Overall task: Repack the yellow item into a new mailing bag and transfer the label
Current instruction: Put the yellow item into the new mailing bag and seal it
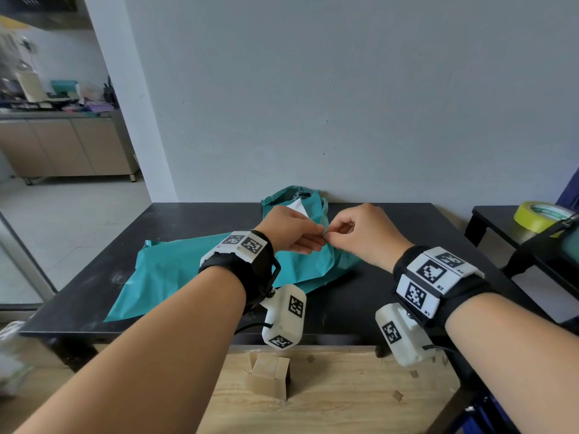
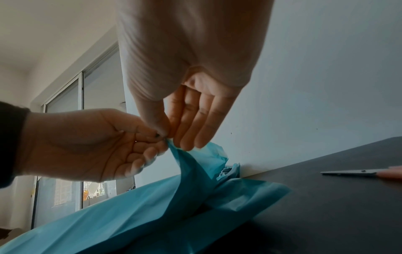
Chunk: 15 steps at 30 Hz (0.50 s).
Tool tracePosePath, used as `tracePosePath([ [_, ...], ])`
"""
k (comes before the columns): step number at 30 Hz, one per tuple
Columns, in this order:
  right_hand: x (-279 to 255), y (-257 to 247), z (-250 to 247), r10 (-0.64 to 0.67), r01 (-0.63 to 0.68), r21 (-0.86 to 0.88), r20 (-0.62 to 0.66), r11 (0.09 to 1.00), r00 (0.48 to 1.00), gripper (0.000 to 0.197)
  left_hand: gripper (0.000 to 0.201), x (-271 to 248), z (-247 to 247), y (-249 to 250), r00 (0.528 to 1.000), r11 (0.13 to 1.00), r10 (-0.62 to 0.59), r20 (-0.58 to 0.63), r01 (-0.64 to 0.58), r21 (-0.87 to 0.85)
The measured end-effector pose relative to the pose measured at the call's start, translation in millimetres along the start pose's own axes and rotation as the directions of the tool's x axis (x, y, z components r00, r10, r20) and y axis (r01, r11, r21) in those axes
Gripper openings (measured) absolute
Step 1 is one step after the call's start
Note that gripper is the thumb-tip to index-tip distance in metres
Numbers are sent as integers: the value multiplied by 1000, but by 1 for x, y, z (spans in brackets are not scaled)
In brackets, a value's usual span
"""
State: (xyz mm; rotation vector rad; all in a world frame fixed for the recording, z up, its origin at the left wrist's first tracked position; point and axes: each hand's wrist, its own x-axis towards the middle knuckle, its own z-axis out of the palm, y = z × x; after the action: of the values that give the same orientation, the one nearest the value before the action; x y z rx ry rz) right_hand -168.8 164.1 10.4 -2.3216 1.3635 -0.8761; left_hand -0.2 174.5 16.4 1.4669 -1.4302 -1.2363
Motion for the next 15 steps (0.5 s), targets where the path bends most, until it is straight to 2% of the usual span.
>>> tracePosePath([
  [7,-1,-1,-2,-11,12,-28,14,1000,1000,10,20,-2,3,2,1000,1000,-16,-6,16,-14],
  [15,-2,0,-6,29,-31,32,40,999,999,10,23,-2,5,4,1000,1000,-17,-15,17,-19],
])
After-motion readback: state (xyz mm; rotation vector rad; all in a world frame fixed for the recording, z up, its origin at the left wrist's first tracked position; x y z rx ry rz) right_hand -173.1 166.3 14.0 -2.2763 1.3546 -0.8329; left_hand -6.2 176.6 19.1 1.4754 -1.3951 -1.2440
